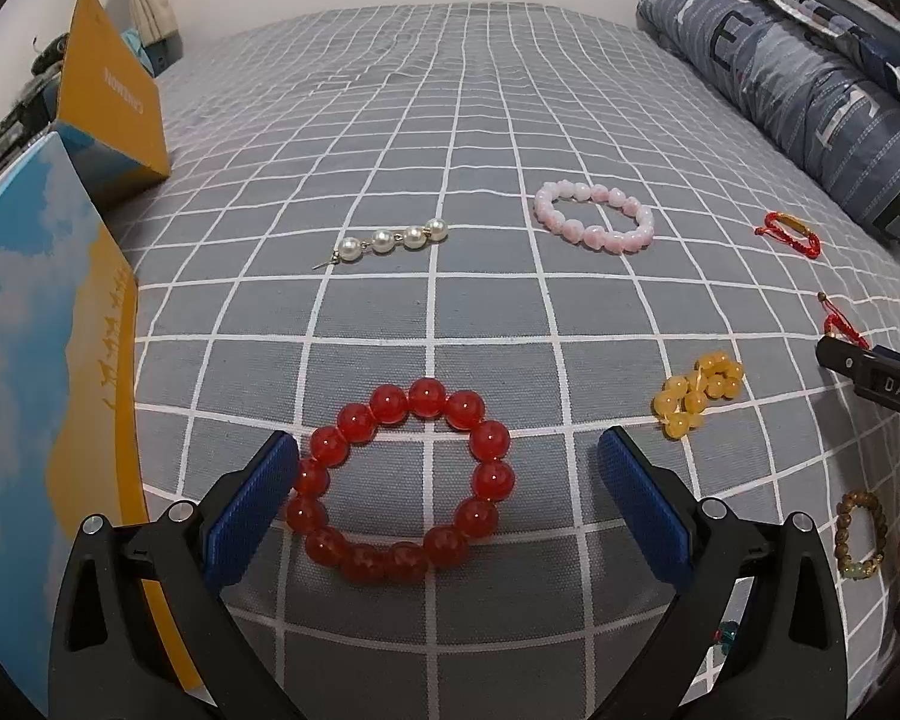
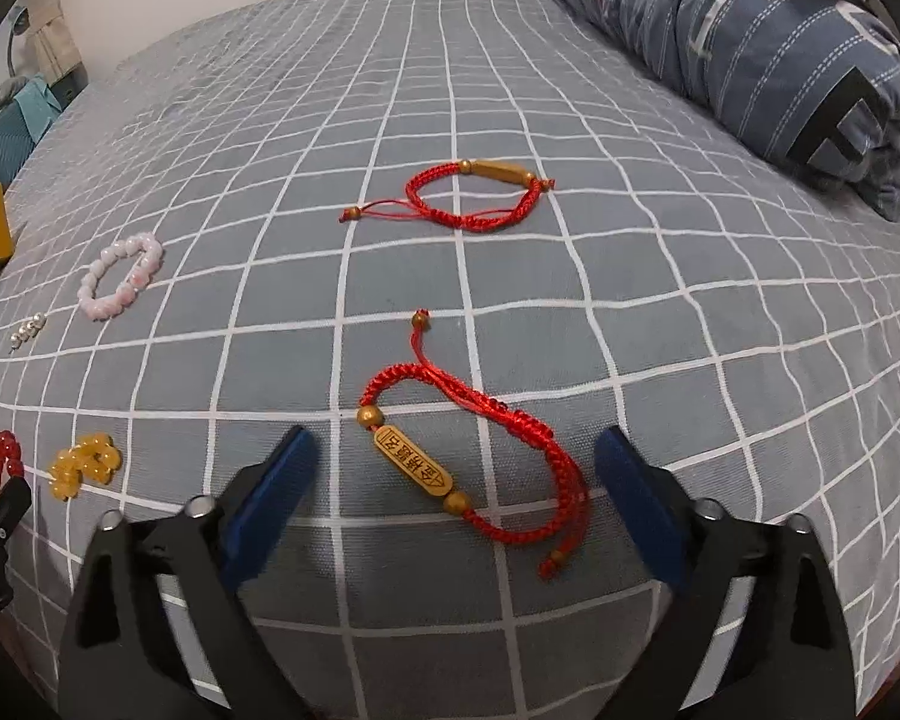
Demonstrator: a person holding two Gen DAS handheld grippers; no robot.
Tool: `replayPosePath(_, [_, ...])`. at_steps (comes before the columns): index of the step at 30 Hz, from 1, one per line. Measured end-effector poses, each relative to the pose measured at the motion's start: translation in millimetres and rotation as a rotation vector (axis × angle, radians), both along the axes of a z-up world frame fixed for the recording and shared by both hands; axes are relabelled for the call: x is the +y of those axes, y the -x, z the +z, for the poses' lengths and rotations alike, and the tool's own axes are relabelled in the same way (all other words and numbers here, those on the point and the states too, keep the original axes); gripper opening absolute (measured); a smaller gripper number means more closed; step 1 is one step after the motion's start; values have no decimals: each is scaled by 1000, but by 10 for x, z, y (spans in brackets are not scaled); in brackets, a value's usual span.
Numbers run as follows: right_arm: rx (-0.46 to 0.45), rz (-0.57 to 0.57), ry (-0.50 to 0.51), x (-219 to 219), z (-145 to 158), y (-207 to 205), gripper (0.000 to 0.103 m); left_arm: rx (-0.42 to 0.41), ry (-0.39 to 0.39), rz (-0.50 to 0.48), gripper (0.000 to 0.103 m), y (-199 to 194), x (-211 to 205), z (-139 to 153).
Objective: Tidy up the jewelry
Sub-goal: 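Grasp the red bead bracelet with the left tool while the right tool grasps the red cord bracelet, then carry both held bracelets over the open white box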
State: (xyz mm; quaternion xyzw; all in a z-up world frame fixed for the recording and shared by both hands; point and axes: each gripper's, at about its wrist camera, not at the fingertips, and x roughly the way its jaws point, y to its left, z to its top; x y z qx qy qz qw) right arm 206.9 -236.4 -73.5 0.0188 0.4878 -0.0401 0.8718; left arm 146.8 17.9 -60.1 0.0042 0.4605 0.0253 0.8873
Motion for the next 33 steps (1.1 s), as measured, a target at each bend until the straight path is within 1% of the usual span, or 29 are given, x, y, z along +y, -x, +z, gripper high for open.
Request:
replayPosePath(2, [-4, 0, 1, 3, 6, 20, 81, 7, 1, 8, 97, 4, 24, 7])
replayPosePath(4, [-4, 3, 0, 15, 14, 36, 77, 8, 23, 21, 97, 0, 78, 8])
replayPosePath(8, [-10, 3, 8, 26, 16, 26, 65, 40, 49, 37, 97, -33, 123, -54])
replayPosePath(11, [-11, 6, 8, 24, 31, 25, 53, 46, 34, 32, 92, -28, 95, -70])
replayPosePath(13, [-12, 10, 9, 22, 39, 34, 47, 47, 32, 29, 84, -15, 81, -64])
replayPosePath(14, [-11, 13, 8, 32, 43, 35, 42, 48, 41, 27, 82, -8, 85, -60])
replayPosePath(16, [-11, 17, 11, 47, 51, 37, 37, 45, 61, 32, 71, -1, 111, -50])
replayPosePath(17, [-12, 22, 16, 62, 53, 39, 33, 46, 72, 34, 69, 3, 127, -42])
replayPosePath(18, [-12, 25, 20, 70, 54, 43, 29, 46, 76, 33, 64, 6, 136, -33])
replayPosePath(19, [-13, 27, 23, 75, 56, 48, 27, 47, 87, 28, 59, 8, 144, -26])
replayPosePath(21, [-14, 28, 28, 89, 61, 48, 18, 49, 104, 24, 54, 17, 159, -20])
replayPosePath(22, [-14, 27, 32, 92, 62, 50, 18, 50, 104, 23, 48, 16, 154, -18])
replayPosePath(23, [-15, 26, 38, 95, 63, 54, 15, 51, 107, 19, 44, 17, 152, -15])
replayPosePath(25, [-18, 24, 45, 97, 66, 58, 14, 50, 121, 15, 29, 23, 158, -7])
replayPosePath(27, [-22, 21, 48, 99, 70, 71, 14, 46, 135, 5, 25, 35, 164, 10])
replayPosePath(29, [-24, 18, 48, 93, 83, 77, 14, 37, 136, -6, 15, 53, 156, 34])
replayPosePath(30, [-25, 17, 50, 96, 85, 82, 14, 32, 139, -12, 13, 62, 150, 50])
replayPosePath(33, [-29, 10, 48, 83, 98, 97, 14, 12, 125, -18, 13, 85, 119, 87])
